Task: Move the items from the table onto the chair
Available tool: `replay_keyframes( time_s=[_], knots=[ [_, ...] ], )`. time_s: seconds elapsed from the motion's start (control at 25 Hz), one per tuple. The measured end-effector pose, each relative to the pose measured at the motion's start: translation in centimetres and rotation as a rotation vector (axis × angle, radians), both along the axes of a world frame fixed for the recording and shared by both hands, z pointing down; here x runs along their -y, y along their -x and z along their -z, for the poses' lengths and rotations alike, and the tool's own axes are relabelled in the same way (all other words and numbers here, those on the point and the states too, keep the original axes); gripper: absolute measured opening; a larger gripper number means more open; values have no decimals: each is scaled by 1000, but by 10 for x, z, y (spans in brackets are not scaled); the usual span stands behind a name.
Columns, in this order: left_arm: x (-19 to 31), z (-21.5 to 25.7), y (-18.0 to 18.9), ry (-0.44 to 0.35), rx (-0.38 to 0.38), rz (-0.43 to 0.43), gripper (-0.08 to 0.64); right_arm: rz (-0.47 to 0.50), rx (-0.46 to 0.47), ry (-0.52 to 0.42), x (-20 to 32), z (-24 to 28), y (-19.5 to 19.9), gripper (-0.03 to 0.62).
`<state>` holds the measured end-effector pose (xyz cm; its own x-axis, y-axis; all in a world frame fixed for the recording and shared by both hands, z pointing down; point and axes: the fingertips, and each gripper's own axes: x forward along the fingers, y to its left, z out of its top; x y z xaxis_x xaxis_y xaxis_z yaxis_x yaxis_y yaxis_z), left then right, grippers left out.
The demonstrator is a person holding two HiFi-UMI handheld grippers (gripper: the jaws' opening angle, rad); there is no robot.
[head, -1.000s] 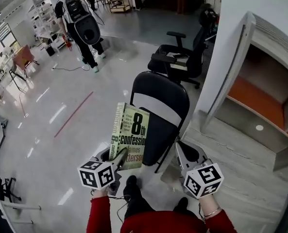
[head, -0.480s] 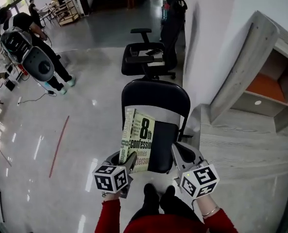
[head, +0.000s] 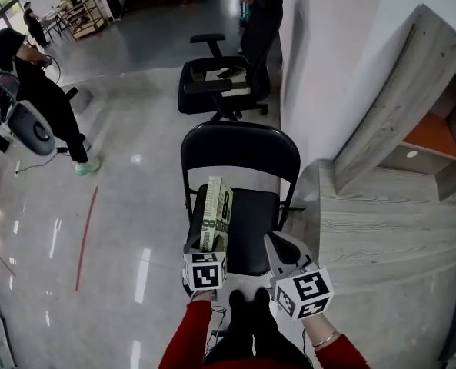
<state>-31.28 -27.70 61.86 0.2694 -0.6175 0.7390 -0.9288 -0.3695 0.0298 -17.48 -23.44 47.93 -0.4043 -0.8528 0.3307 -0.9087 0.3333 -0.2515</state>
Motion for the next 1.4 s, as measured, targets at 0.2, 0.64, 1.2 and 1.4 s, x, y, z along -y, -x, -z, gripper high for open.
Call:
replay_keyframes(
  time_s=[0.2,0.64,1.2,1.4],
  knots=[
    [15,-55,-10,47,32,-7,169,-24,0,46,16,-41,1,6],
    [32,-135,-9,84,113,-53,169,-72,-32,155,42,-151,2,6],
    [27,-185,-15,102,160,-60,184,-83,-49,202,50,-178,-3,6],
    [26,-186,-18,110,156,-62,283,-99,-58,211,49,-178,-7,6]
  ],
)
